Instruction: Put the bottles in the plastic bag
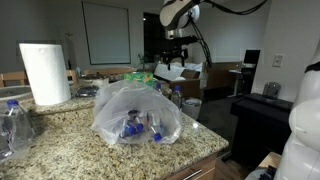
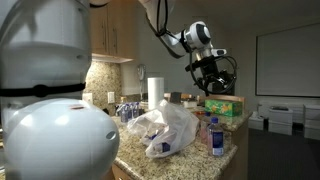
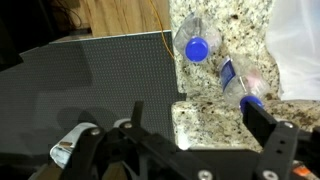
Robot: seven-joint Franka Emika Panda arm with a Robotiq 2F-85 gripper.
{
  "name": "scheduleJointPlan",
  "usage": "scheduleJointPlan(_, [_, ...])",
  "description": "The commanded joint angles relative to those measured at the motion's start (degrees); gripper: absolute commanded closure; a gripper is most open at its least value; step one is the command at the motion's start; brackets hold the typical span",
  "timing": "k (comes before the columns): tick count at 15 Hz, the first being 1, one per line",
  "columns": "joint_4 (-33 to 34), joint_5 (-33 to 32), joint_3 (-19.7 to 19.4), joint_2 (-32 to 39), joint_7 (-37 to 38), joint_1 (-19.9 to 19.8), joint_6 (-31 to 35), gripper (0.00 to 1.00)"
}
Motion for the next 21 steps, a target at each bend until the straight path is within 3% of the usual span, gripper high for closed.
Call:
scheduleJointPlan(1, [-2.2,-3.4,-0.1,-0.6,5.6,0.1,3.9,0.0])
scheduleJointPlan(13, [-10.1,2.2,-0.8,-0.5,2.0,-0.6,2.4,0.0])
scheduleJointPlan(21, [-9.5,10.0,-2.6,1.3,-3.3,-1.3,3.0,0.0])
